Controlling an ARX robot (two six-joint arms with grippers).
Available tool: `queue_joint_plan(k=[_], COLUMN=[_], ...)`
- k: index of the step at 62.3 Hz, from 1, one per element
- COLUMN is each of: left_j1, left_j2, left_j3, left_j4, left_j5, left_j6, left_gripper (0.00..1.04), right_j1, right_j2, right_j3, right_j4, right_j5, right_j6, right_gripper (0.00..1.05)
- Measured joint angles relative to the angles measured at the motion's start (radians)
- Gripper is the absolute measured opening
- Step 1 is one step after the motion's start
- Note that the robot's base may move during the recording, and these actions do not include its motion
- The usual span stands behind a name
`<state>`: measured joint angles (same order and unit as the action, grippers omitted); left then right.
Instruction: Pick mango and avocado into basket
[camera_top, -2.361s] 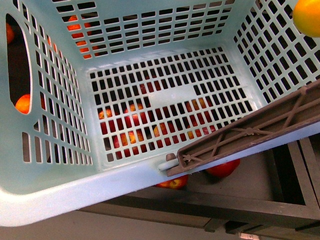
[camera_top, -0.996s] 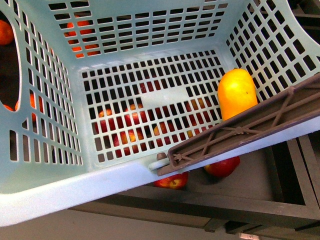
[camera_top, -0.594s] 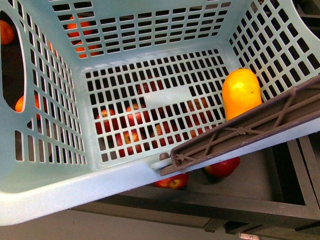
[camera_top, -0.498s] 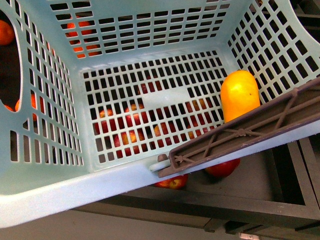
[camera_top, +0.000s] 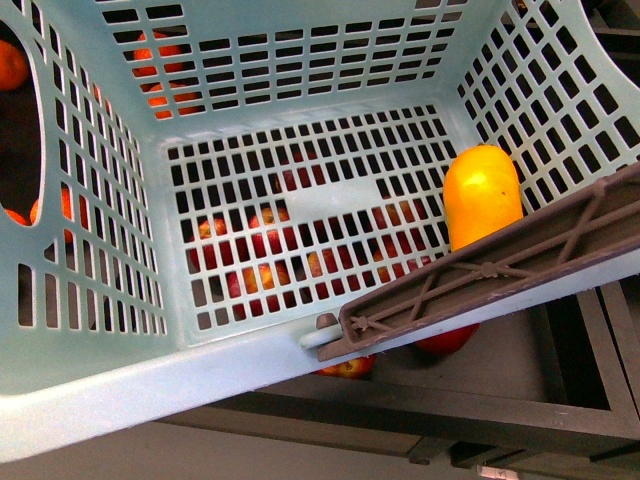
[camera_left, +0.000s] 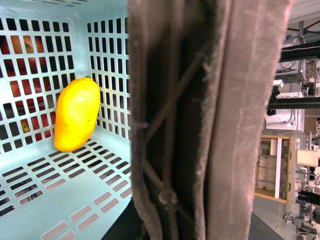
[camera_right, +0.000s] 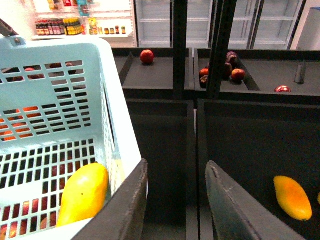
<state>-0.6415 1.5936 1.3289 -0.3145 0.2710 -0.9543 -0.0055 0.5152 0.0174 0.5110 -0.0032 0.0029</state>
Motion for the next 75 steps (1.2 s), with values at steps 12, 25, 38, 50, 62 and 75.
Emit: queue_joint_plan(k=[12, 25, 38, 50, 62, 75], left_j1=[0.0, -0.011, -0.009, -0.003, 0.001, -0.002], left_j2=[0.0, 0.0, 0.0, 0.0, 0.0, 0.0], left_j3=[0.0, 0.0, 0.0, 0.0, 0.0, 0.0], left_j4=[0.0, 0.0, 0.0, 0.0, 0.0, 0.0], left_j5=[-0.002, 0.017, 0.014, -0.007, -0.01, 0.009], left_j6=[0.0, 0.0, -0.005, -0.003, 0.001, -0.001], left_gripper=[0.15, 0.15, 0.15, 0.15, 0.15, 0.15], right_j1=[0.001, 0.001, 0.001, 0.002, 0.002, 0.003], right_j2=[0.0, -0.001, -0.001, -0.002, -0.001, -0.002], right_j3=[0.0, 0.0, 0.0, 0.0, 0.0, 0.0], right_j4=[0.0, 0.0, 0.0, 0.0, 0.0, 0.001], right_j5=[0.0, 0.006, 0.003, 0.003, 0.003, 0.006], right_j6=[0.0, 0.0, 0.0, 0.0, 0.0, 0.0], right_gripper=[0.71, 0.96, 0.96, 0.96, 0.96, 0.96])
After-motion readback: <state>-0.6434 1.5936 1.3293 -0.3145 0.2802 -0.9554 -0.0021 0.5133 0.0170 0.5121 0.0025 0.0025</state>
